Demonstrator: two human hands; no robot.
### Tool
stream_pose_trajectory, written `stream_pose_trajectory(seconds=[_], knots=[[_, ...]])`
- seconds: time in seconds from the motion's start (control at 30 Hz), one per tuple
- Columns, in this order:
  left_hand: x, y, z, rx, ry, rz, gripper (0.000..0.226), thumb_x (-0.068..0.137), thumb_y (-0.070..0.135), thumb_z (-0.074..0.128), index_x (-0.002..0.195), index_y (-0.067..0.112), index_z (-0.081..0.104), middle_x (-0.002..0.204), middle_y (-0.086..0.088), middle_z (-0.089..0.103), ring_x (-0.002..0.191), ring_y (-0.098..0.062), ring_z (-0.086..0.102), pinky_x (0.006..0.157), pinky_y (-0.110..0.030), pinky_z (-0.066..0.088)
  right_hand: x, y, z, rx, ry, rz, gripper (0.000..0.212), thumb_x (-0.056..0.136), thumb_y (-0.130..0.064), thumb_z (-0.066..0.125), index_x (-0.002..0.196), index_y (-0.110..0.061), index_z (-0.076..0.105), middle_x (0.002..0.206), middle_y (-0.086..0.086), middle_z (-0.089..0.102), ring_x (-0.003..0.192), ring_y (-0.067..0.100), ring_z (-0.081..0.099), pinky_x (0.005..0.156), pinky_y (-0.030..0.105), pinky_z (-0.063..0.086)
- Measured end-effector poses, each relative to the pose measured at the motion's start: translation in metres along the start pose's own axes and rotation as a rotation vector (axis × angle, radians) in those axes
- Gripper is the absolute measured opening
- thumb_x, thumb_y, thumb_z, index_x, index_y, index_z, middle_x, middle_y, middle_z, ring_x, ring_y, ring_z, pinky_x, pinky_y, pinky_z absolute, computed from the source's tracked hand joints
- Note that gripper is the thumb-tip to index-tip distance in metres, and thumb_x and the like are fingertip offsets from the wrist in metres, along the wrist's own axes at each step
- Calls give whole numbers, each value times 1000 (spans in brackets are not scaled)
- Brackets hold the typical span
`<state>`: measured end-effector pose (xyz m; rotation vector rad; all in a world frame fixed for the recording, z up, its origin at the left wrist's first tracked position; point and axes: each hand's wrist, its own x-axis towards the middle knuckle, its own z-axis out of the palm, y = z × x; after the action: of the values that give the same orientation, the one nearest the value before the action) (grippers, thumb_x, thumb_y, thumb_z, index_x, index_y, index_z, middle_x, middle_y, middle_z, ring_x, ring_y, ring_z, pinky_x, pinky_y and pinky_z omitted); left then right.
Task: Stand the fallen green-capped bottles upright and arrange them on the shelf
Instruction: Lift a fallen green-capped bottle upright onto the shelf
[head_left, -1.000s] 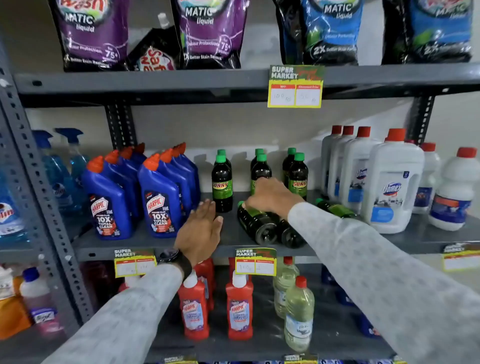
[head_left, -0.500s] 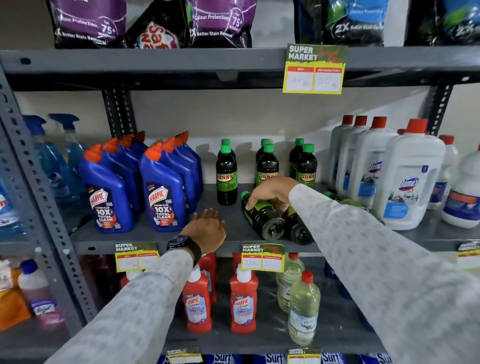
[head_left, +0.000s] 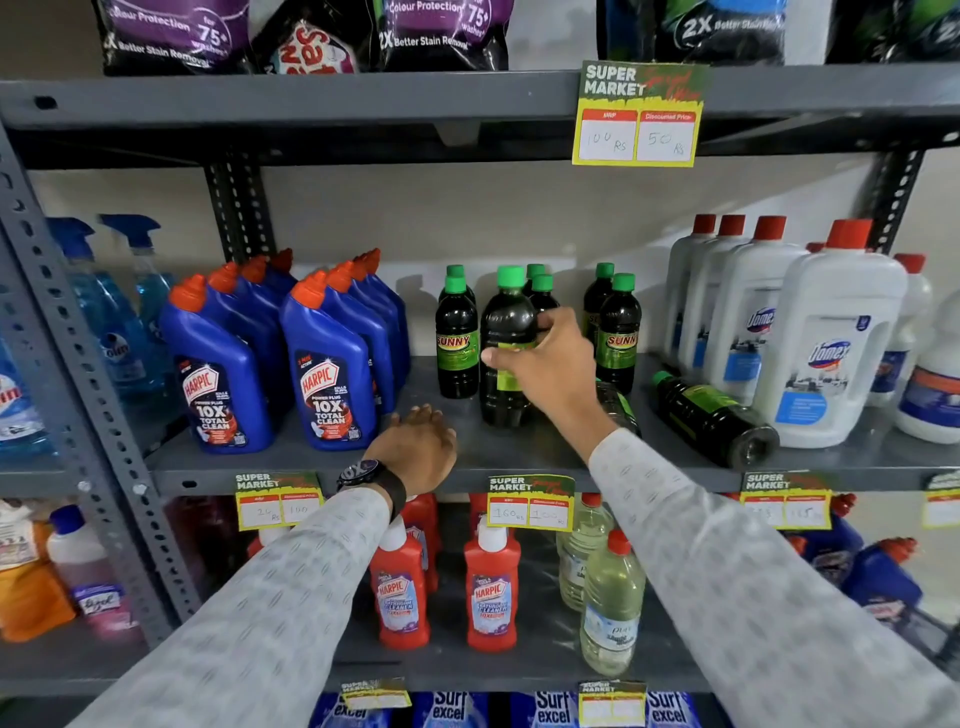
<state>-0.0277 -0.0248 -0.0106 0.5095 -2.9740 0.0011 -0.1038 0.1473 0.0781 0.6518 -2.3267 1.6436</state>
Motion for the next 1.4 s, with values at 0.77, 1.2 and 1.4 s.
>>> stream_pose_trajectory(seconds=[0.77,1.2,1.4], knots=[[3,1,-1,-105,-9,-36,60,105,35,24,157,6,27,168,-13,22,156,-26,19,127,-46,13,-23,63,32,152,-221,-39,90,81,0,77,154,-20,29,119,-4,63,113,18,62,99,34,52],[3,2,-2,-96,-5,-46,61,105,36,23,158,7,25,169,-13,20,157,-26,17,127,-45,12,-23,67,32,161,-213,-57,71,81,-13,82,143,-21,49,118,-8,66,110,11,63,101,34,52],[-1,2,-2,-92,17,-26,62,105,37,24,158,5,25,168,-14,21,157,-26,18,127,-45,13,-26,66,36,147,-151,-74,79,71,-20,93,137,-20,48,122,-6,65,112,10,63,97,28,52]])
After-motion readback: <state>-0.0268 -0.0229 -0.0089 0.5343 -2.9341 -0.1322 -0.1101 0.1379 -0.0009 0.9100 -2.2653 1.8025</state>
